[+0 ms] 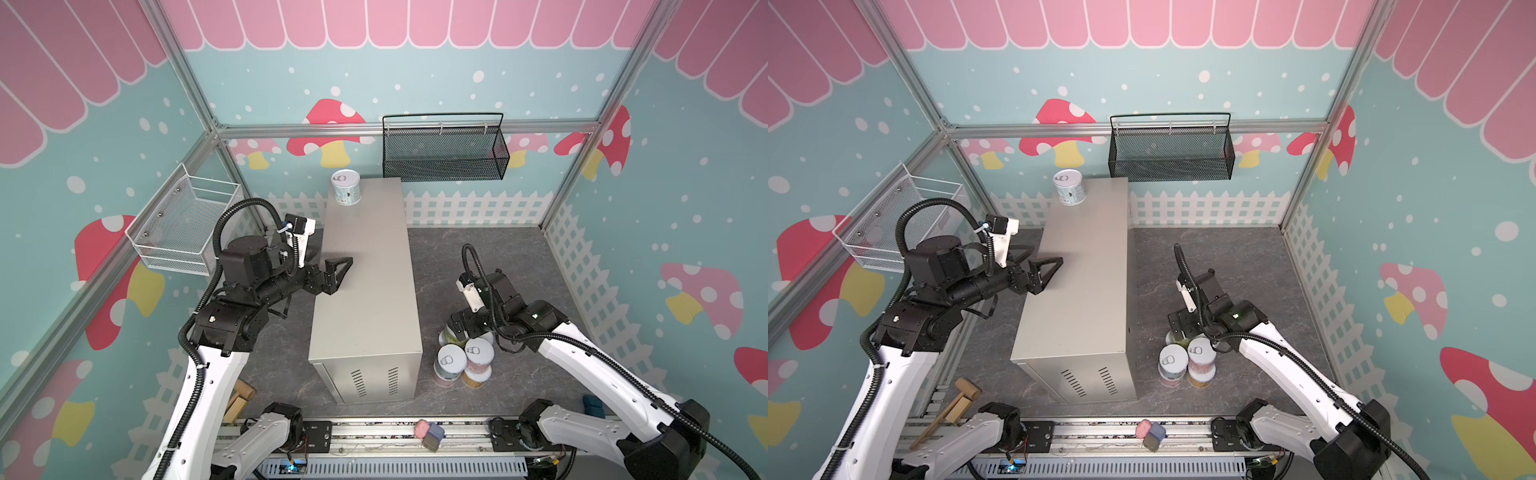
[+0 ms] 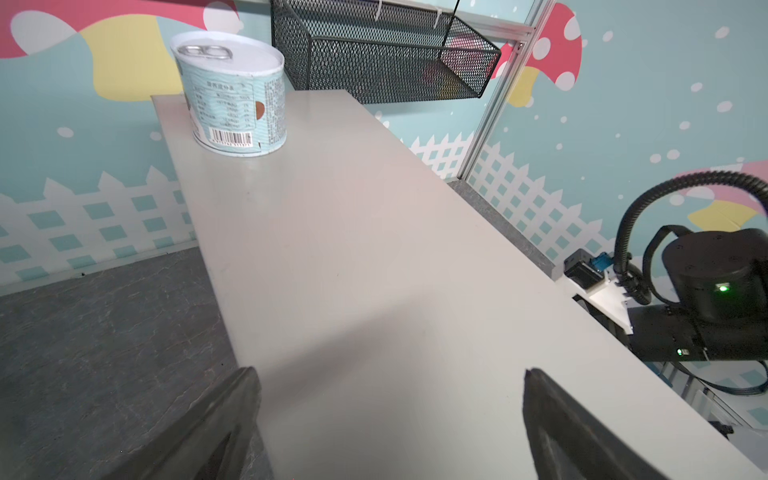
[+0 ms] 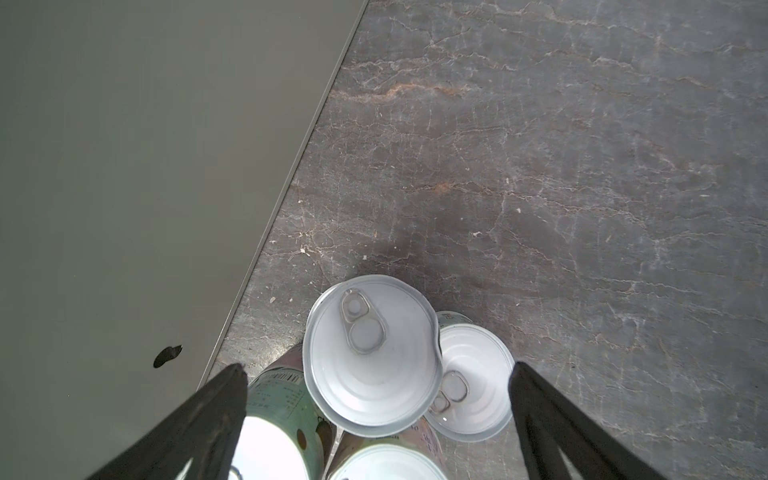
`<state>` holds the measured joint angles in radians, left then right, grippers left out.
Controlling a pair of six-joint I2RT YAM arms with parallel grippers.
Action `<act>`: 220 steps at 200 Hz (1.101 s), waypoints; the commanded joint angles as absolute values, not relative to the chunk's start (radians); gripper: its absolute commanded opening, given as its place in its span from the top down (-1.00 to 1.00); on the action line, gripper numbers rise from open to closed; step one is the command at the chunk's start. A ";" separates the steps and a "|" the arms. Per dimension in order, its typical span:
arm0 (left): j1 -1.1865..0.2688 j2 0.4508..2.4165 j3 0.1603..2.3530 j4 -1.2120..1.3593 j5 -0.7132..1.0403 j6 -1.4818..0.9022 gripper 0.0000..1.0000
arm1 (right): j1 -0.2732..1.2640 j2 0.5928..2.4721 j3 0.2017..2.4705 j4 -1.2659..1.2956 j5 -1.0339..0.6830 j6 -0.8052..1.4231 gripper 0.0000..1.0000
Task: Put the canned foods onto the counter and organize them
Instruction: 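Grasp a green-label can from the cluster with the right gripper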
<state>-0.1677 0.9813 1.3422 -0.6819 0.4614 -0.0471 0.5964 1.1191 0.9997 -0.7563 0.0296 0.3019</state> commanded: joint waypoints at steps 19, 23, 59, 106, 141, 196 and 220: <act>-0.123 0.970 1.312 -0.604 0.579 -0.083 -0.98 | 0.580 1.169 0.980 -0.720 -0.008 0.275 -0.99; -0.121 0.971 1.311 -0.601 0.581 -0.084 -0.99 | 0.580 1.173 0.978 -0.717 -0.009 0.277 -0.99; -0.113 0.974 1.306 -0.591 0.590 -0.091 -0.98 | 0.566 1.202 0.924 -0.668 -0.030 0.320 -0.99; -0.083 0.973 1.296 -0.560 0.620 -0.113 -0.98 | 0.566 1.177 0.848 -0.608 -0.031 0.359 -0.96; -0.062 0.973 1.289 -0.538 0.641 -0.129 -0.98 | 0.567 1.182 0.852 -0.589 -0.008 0.350 -0.88; -0.052 0.986 1.287 -0.528 0.653 -0.132 -0.98 | 0.566 1.193 0.859 -0.573 -0.024 0.342 -0.66; -0.048 0.985 1.281 -0.521 0.659 -0.135 -0.98 | 0.567 1.186 0.872 -0.578 -0.025 0.336 -0.58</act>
